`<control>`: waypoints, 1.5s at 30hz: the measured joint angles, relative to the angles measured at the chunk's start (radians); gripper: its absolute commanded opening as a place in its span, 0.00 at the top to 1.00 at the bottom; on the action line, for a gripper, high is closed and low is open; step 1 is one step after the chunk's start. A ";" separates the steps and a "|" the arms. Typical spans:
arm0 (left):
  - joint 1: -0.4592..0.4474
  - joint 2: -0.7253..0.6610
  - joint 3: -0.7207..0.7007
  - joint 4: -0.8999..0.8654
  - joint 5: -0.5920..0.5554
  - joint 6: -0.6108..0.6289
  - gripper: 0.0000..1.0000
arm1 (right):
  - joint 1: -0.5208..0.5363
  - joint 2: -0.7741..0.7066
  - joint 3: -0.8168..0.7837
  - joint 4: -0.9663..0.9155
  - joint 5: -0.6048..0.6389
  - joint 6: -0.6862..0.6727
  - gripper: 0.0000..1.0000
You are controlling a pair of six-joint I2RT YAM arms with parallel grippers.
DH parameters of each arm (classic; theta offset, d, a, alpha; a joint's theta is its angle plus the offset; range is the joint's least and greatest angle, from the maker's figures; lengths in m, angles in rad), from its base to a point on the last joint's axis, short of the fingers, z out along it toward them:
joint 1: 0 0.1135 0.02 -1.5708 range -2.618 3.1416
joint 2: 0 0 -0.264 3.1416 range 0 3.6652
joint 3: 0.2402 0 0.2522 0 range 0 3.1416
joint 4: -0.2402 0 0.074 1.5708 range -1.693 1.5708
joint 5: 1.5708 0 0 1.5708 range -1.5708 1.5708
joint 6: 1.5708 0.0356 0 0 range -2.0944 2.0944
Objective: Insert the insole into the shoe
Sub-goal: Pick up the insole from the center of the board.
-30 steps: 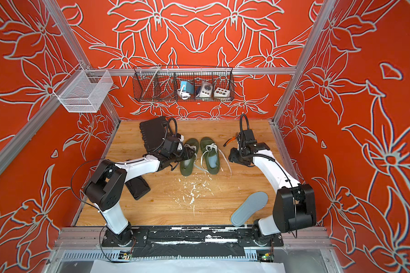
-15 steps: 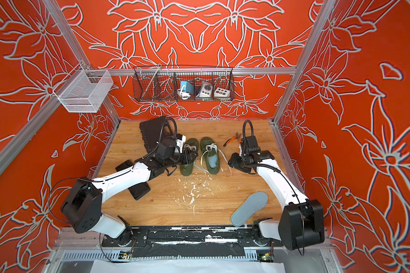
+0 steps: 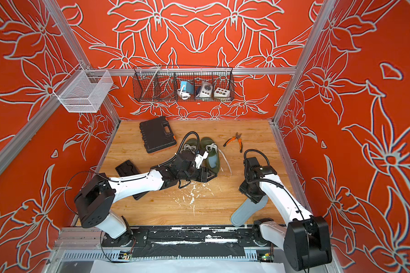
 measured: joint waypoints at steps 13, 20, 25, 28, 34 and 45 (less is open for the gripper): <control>0.002 0.000 0.024 -0.043 0.012 0.029 0.52 | 0.000 0.002 -0.145 0.066 -0.023 0.151 0.11; 0.002 0.000 0.024 -0.053 0.008 0.033 0.52 | -0.002 0.042 -0.159 0.227 -0.084 0.171 0.15; 0.003 0.000 0.024 -0.060 0.002 0.039 0.52 | -0.002 0.108 -0.096 0.296 -0.127 0.119 0.15; 0.005 0.000 0.025 -0.066 0.001 0.045 0.52 | -0.002 0.170 -0.022 0.311 -0.137 0.069 0.15; 0.009 0.002 0.042 -0.080 0.001 0.049 0.52 | -0.002 0.212 -0.007 0.326 -0.154 -0.002 0.24; 0.043 0.002 0.042 -0.087 0.006 0.051 0.52 | -0.002 0.116 -0.131 0.414 -0.167 -0.006 0.82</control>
